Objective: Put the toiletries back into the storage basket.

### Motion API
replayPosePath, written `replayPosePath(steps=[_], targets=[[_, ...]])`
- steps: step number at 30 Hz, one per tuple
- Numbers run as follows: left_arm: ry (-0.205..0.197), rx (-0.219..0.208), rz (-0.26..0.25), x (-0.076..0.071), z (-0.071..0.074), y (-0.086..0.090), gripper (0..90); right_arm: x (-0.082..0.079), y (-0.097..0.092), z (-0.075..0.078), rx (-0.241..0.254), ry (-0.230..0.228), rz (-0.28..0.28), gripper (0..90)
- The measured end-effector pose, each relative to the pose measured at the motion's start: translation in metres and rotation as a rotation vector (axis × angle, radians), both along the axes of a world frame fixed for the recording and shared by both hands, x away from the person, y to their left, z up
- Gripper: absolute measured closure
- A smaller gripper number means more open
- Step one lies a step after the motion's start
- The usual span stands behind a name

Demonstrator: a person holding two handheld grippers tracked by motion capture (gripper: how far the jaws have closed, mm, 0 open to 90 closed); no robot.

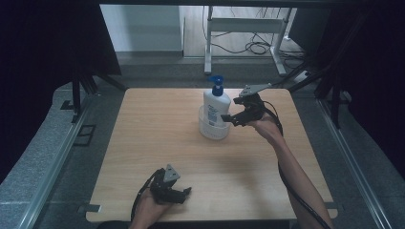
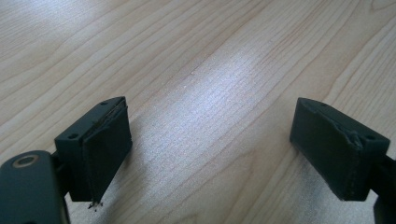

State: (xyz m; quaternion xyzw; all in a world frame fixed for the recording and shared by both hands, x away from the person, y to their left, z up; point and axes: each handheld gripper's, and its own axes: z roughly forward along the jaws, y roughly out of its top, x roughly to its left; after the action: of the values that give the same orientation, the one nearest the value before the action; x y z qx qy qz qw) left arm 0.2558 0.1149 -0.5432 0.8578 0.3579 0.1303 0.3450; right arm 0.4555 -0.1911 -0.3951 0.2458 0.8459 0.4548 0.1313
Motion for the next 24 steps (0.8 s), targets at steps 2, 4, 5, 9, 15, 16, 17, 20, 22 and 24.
replayPosePath(steps=[2,4,5,9,15,16,17,20,22,24], targets=[[0.0,0.0,0.0,0.0,0.0,0.0,11.9,-0.004,-0.003,0.0,-0.002,-0.001,-0.001,4.4],[-0.001,0.001,-0.001,0.0,0.0,0.0,11.9,-0.006,-0.005,0.0,-0.004,-0.001,-0.002,4.0],[-0.001,0.001,-0.001,0.0,0.0,0.0,11.9,-0.008,-0.006,-0.001,-0.008,-0.001,-0.003,3.6],[0.0,0.001,0.0,0.0,0.0,0.0,12.0,-0.015,-0.012,-0.002,-0.017,0.0,-0.003,2.4],[0.001,0.002,0.001,0.0,0.0,0.0,12.0,-0.025,-0.019,-0.003,-0.023,0.001,-0.009,0.9],[0.0,0.002,0.001,0.0,0.0,0.0,11.9,-0.027,-0.02,-0.003,-0.023,0.001,-0.01,0.6],[0.001,0.002,0.001,0.0,0.0,0.0,11.9,-0.028,-0.021,-0.004,-0.024,0.002,-0.011,0.4],[0.0,0.002,0.001,0.0,0.0,0.0,12.0,-0.034,-0.024,-0.004,-0.025,0.003,-0.012,0.0],[0.0,0.002,0.002,0.0,0.0,0.0,12.0,-0.037,-0.025,-0.005,-0.027,0.002,-0.011,0.0],[0.0,-0.003,0.005,0.0,0.0,0.0,12.0,-0.041,-0.027,-0.005,-0.031,0.001,-0.013,0.0]])
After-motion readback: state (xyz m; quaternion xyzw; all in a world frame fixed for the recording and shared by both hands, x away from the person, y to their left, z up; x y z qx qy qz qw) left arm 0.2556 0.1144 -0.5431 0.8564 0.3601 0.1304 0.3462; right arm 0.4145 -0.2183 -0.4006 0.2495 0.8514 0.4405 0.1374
